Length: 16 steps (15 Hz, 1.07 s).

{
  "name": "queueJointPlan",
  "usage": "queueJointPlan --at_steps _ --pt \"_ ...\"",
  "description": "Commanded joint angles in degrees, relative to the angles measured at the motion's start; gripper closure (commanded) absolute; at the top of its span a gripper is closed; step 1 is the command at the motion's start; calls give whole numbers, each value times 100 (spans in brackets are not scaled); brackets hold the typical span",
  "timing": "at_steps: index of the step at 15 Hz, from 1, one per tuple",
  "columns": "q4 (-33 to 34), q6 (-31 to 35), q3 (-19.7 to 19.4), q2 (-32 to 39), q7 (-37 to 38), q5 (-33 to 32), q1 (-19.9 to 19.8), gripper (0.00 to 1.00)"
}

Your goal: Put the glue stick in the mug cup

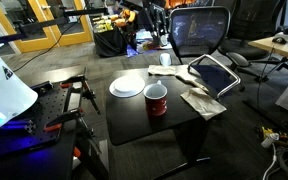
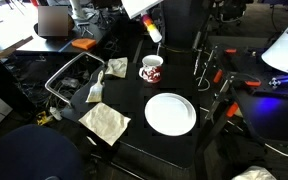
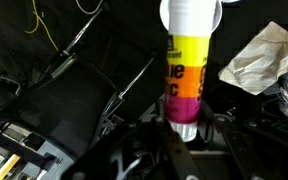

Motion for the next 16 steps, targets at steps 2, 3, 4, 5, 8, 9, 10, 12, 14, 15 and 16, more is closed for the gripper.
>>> queueJointPlan --at_steps 2,3,4,5,8,9,10,12,14,15,16 --pt "248 -624 374 154 704 -509 -183 92" --pt "290 -717 427 193 807 -590 -197 92" --pt "348 -805 473 263 900 -683 -206 92" --pt "407 -890 514 342 1013 -760 -213 92" --pt "644 -1306 598 617 1273 -876 -210 92" --pt "734 -1486 617 715 1341 -883 -198 92" --pt "850 -1711 630 841 1437 -886 -173 92" --pt "1087 -2115 661 1091 1689 -878 -133 92" --pt "1316 -2425 707 1311 1869 -853 -113 92" --pt "1407 -2476 743 1404 1844 -835 -126 92" --pt "1435 -2370 801 1430 1689 -810 -179 92"
